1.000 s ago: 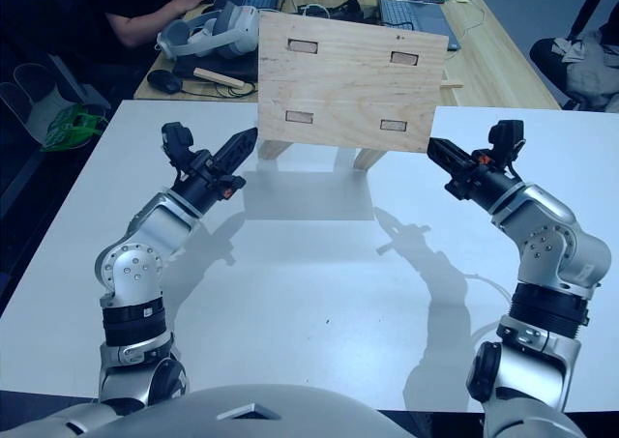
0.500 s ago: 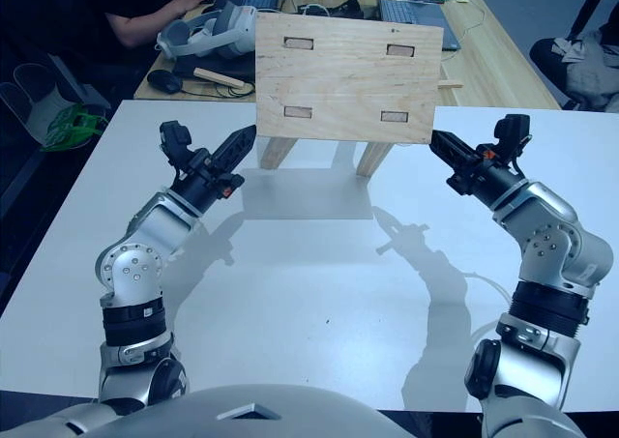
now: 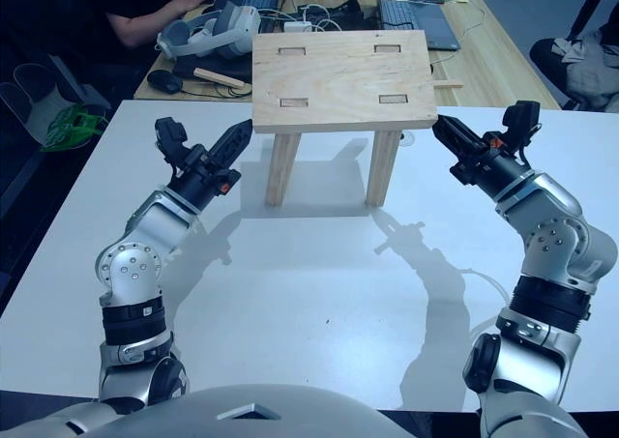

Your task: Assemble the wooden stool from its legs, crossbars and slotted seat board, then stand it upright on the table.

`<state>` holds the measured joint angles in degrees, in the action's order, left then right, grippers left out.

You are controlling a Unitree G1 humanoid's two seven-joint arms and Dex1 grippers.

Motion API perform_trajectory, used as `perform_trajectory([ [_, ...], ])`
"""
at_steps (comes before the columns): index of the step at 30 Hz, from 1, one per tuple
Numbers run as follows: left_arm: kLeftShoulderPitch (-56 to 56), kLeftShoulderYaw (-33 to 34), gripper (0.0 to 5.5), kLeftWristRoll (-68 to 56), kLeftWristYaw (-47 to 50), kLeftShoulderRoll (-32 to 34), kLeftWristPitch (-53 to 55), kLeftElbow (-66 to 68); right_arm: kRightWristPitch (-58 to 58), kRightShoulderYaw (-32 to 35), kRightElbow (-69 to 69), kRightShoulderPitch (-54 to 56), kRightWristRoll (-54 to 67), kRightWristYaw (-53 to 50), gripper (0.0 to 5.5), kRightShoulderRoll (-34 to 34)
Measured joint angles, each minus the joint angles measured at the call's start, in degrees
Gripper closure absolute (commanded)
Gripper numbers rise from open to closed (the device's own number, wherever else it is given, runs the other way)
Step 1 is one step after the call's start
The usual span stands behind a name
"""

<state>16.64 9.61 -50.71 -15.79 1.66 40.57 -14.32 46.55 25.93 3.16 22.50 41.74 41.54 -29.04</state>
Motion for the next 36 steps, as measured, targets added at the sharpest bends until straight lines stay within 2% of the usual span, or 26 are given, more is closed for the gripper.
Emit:
perform_trajectory([
  [8, 0.0, 0.0, 5.45, -0.1, 0.4, 0.0, -0.4, 0.6, -0.3, -0.3, 0.0, 0.0, 0.0, -0.2, 5.50, 0.1],
  [18, 1.4, -0.7, 5.45, 3.9, 1.9, -2.1, -7.0, 6.2, -8.5, -4.9, 5.3, -3.1, -3.0, 0.8, 5.50, 3.0],
  [24, -0.5, -0.8, 5.45, 11.4, 7.7, -2.4, -9.3, 10.9, -15.9, -6.0, 10.2, -4.4, -9.6, -6.2, 5.50, 4.9],
  [28, -2.2, -1.3, 5.45, 19.2, 12.3, -2.7, -13.6, 14.4, -20.3, -6.6, 10.6, -5.1, -13.3, -15.9, 5.50, 10.3],
  [32, -2.8, -3.1, 5.45, 23.3, 12.5, -4.0, -18.4, 14.2, -26.5, -9.7, 9.1, -9.0, -19.4, -22.0, 5.50, 14.7],
  [36, -3.8, -2.7, 5.45, 23.5, 12.2, -5.4, -22.1, 13.0, -30.9, -11.2, 8.8, -8.8, -23.1, -23.8, 5.50, 14.6],
])
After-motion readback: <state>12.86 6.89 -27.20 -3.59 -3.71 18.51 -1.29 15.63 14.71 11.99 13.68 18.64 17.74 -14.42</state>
